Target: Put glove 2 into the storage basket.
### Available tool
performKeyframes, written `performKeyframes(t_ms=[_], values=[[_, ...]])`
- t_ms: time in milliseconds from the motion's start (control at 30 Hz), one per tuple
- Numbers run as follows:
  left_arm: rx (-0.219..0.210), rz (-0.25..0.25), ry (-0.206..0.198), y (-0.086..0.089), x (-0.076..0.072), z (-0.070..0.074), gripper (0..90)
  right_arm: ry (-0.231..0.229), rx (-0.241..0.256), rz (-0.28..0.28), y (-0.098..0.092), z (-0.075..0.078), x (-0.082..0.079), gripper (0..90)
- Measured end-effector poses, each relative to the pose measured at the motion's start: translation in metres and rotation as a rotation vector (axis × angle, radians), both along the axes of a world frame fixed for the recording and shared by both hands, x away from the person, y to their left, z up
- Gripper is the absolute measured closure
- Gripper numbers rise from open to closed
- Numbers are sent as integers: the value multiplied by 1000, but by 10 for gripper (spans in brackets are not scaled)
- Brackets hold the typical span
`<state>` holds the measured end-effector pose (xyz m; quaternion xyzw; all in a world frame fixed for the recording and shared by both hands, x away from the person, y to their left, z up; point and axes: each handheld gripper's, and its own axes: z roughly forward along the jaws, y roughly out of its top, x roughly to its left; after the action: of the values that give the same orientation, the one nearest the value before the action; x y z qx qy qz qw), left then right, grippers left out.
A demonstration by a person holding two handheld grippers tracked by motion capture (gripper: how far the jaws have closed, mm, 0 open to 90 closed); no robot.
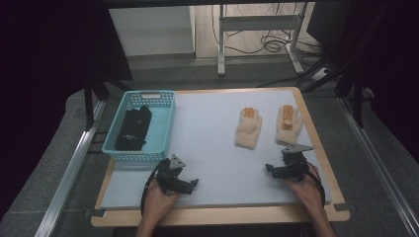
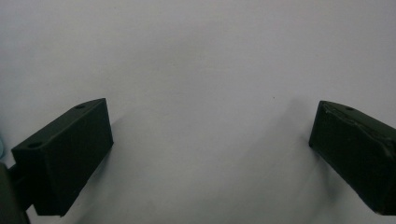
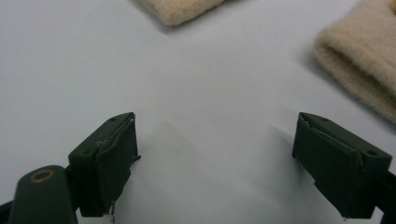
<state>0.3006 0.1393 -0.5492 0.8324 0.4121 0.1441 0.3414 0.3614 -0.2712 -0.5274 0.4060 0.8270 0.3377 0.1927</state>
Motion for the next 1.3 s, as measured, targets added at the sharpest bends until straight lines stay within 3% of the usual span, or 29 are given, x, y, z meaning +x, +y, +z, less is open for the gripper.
performKeyframes(t_ms=[200,433,600,767,867,1133,1200,1300], values=[[1,0,-1,0,0,0,0,-12,68,3,7,23,17,135],[0,1,-2,0,0,0,0,0,76,40,29,41,57,208],[-1,1,-1,0,0,0,0,10,57,37,44,39,85,253],[-1,0,-1,0,0,0,0,-7,50,26,59,38,109,245],[-1,0,-1,0,0,0,0,-21,18,21,71,35,123,222],[-1,-1,-2,0,0,0,1,27,-46,29,99,6,154,136],[-2,0,-4,0,0,0,0,44,-38,32,100,4,157,195],[-2,0,-4,0,0,0,0,30,-41,60,101,6,153,440]])
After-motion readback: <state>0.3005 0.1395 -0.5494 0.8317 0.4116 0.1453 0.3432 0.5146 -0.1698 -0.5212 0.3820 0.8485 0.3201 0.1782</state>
